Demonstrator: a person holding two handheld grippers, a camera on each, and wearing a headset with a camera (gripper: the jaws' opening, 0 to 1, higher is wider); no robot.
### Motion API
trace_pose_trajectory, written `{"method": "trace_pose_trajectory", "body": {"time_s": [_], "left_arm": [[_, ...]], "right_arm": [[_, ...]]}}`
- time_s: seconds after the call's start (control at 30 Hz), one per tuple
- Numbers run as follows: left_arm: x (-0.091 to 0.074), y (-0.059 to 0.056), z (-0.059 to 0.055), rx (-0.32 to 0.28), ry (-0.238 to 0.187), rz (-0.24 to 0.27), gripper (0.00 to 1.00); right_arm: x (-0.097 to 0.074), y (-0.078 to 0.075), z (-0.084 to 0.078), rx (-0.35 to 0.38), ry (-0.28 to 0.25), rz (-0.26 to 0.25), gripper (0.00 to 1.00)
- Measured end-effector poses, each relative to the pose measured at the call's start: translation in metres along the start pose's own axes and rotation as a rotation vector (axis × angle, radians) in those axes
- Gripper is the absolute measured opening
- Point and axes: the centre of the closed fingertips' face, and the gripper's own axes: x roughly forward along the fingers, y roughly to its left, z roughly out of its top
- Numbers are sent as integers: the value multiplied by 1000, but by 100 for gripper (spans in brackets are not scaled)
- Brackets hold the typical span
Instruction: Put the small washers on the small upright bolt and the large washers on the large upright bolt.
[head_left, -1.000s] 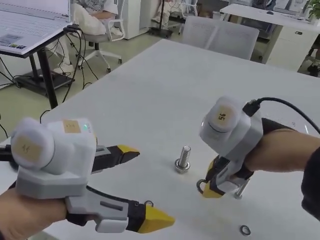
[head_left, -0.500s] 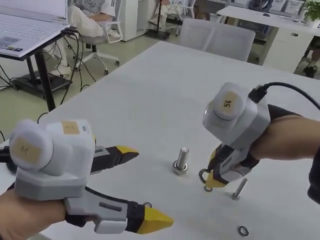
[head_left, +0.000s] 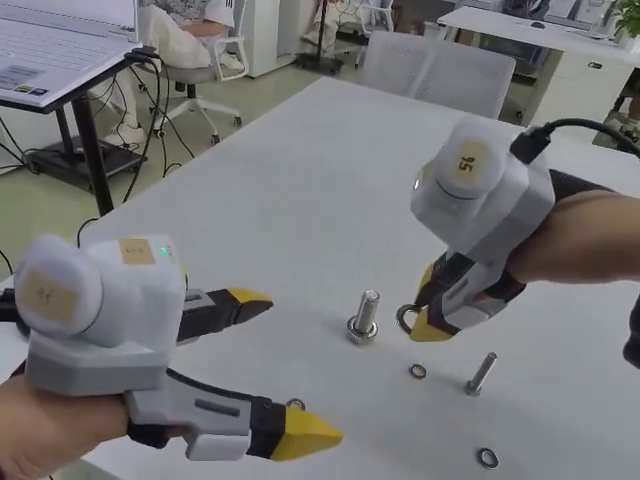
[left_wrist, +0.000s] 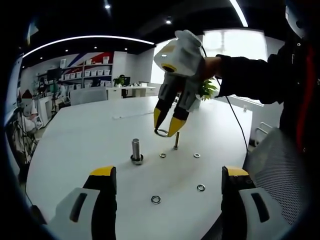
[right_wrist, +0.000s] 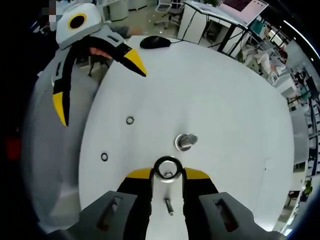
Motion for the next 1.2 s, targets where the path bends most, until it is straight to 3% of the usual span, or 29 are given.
{"method": "trace_pose_trajectory", "body": {"time_s": [0.6,1.2], "left_arm": [[-4,4,-5,-21,4,24,86],[-2,8,-11,-42,11,27,86]], "right_arm": [[-1,-15,18,-35,-23,-7,23],[14,-33,31,-56,-13,22,23]]}}
